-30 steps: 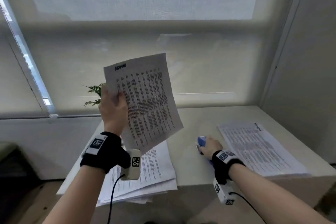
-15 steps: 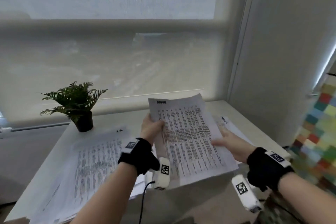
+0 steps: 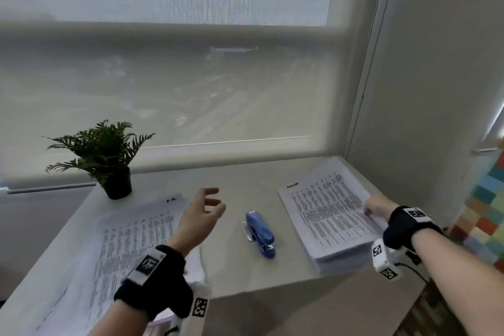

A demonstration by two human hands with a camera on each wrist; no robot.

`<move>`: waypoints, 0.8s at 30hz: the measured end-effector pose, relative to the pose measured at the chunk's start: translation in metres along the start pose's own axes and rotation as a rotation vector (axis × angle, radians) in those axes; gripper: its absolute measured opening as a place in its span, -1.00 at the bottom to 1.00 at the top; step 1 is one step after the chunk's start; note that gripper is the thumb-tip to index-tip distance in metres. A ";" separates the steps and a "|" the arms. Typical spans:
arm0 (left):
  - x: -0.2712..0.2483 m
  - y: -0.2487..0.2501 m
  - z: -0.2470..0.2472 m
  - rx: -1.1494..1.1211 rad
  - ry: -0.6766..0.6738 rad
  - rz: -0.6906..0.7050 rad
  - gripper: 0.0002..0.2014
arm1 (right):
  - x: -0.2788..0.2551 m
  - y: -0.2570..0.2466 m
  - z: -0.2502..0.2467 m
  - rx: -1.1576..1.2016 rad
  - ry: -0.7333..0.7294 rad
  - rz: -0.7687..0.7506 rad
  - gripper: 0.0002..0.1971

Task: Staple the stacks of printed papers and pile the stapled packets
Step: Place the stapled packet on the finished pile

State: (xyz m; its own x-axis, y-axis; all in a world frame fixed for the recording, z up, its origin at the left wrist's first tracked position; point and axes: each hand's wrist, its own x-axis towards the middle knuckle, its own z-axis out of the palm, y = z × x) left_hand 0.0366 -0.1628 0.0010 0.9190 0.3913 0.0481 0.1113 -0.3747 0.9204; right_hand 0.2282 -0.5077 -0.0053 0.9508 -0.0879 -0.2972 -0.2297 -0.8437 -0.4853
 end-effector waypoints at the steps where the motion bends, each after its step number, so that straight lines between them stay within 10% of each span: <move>1: 0.000 -0.005 -0.012 0.013 0.015 -0.010 -0.72 | 0.006 0.001 0.003 -0.010 0.013 0.022 -0.79; 4: 0.002 -0.022 -0.041 0.054 0.050 -0.043 -0.74 | 0.007 0.002 0.009 -0.088 0.012 0.046 -0.97; 10: -0.007 -0.049 -0.088 0.434 0.033 -0.152 -0.87 | -0.010 -0.006 0.025 -0.328 0.246 0.024 -0.41; 16: -0.001 -0.072 -0.137 0.813 -0.020 -0.438 -0.79 | -0.079 -0.115 0.071 -0.271 0.388 -0.468 -0.57; 19: -0.002 -0.086 -0.155 0.835 0.057 -0.594 -0.41 | -0.124 -0.170 0.122 -0.160 0.173 -0.698 -0.69; 24: -0.011 -0.109 -0.164 0.795 0.021 -0.755 0.01 | -0.174 -0.215 0.202 -0.201 -0.317 -0.614 -0.59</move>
State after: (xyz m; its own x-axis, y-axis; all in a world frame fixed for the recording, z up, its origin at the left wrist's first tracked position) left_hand -0.0477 0.0115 -0.0361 0.5056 0.7592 -0.4098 0.8620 -0.4645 0.2029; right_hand 0.0704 -0.2044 -0.0157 0.7826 0.5662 -0.2588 0.3990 -0.7753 -0.4896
